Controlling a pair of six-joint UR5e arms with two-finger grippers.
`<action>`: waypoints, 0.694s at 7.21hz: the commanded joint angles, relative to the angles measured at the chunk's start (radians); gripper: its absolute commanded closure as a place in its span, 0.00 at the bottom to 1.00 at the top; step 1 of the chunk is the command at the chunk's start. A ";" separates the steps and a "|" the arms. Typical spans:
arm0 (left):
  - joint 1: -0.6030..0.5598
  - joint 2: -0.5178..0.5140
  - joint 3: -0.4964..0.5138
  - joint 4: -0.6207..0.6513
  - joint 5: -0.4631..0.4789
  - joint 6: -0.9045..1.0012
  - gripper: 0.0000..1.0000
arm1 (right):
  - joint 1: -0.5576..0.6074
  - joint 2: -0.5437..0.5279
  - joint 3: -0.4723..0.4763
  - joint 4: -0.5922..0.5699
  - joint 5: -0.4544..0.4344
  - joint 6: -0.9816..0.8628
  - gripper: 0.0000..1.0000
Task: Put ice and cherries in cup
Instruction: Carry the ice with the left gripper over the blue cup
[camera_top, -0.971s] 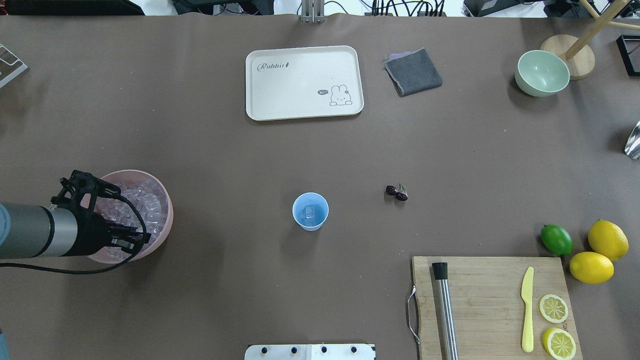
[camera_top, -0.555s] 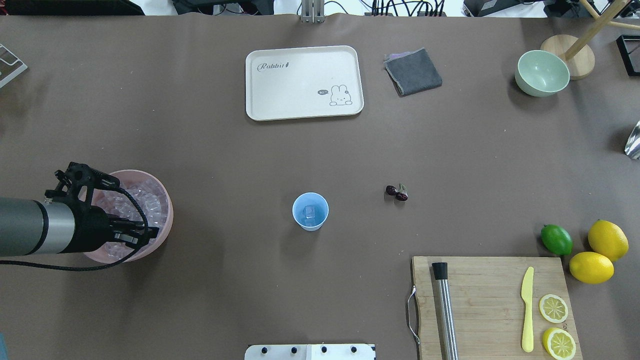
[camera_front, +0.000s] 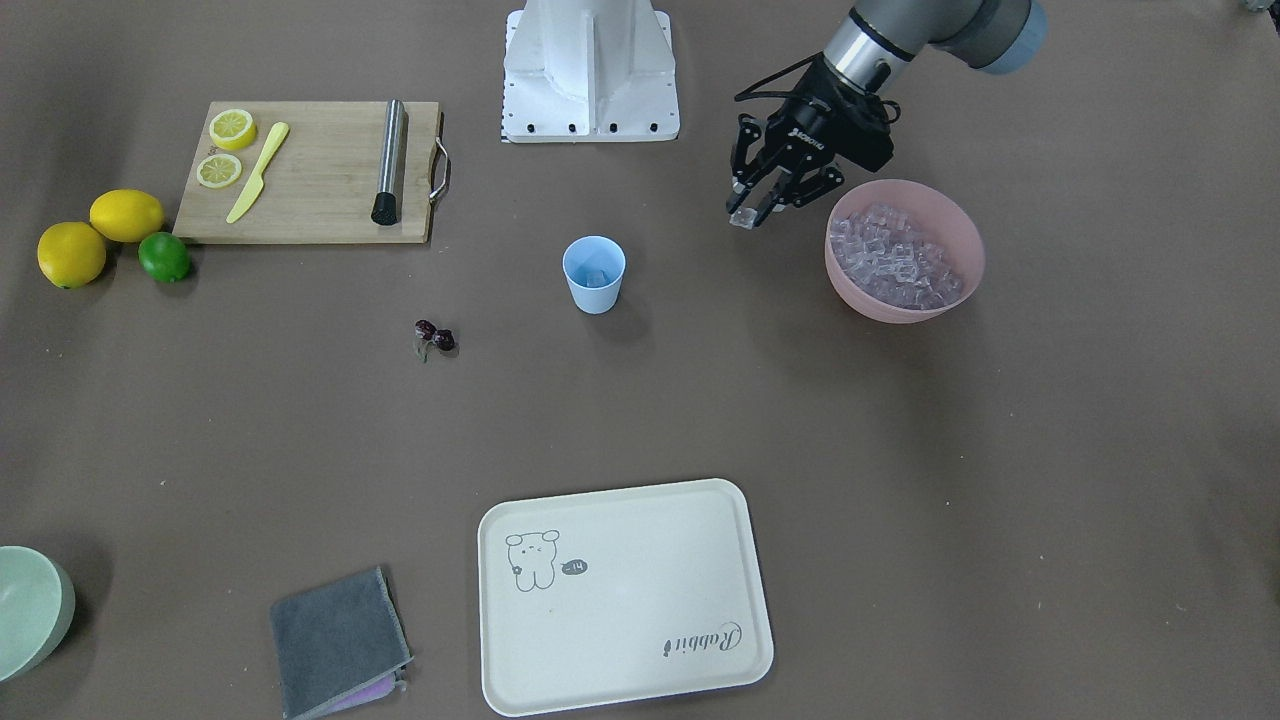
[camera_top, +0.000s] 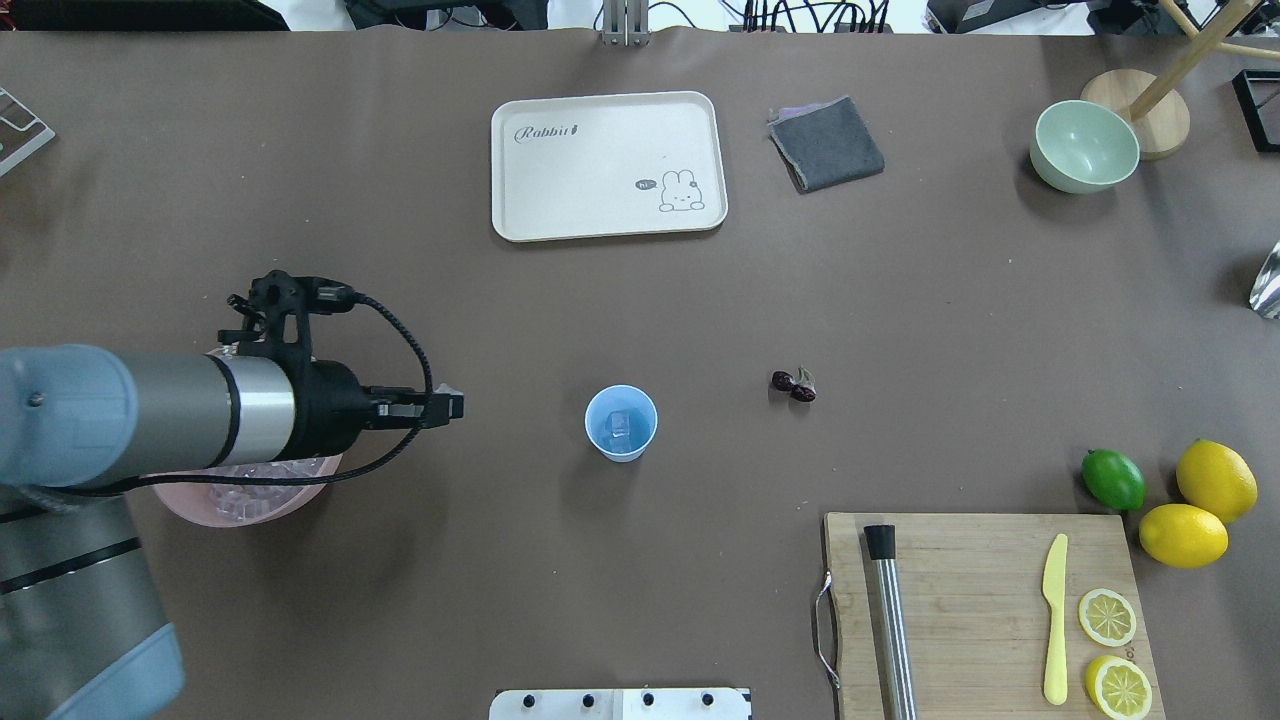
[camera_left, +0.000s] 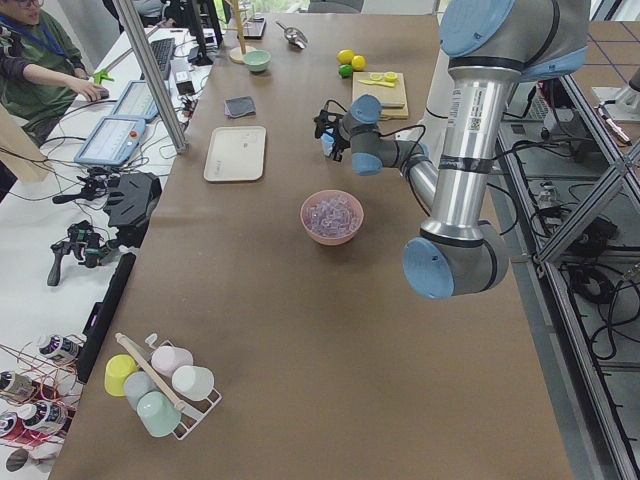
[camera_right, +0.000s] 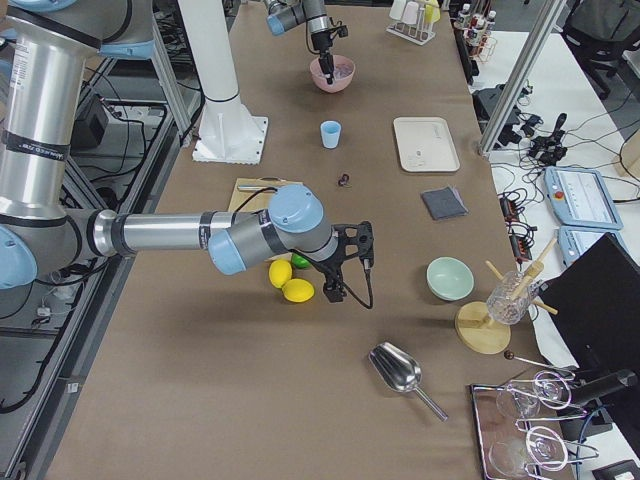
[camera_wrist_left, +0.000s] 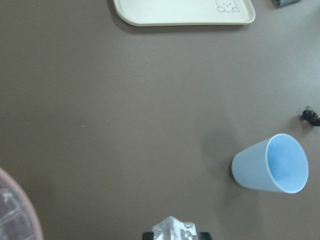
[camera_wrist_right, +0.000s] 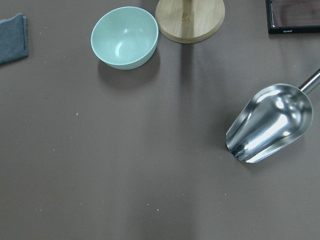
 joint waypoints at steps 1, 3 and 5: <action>0.083 -0.181 0.119 0.007 0.133 -0.051 1.00 | 0.000 -0.005 -0.002 -0.001 0.001 0.001 0.00; 0.112 -0.284 0.205 0.007 0.196 -0.073 1.00 | 0.000 -0.009 -0.002 -0.006 0.001 0.003 0.00; 0.120 -0.294 0.221 0.007 0.236 -0.070 1.00 | 0.000 -0.008 -0.020 -0.009 0.001 0.004 0.00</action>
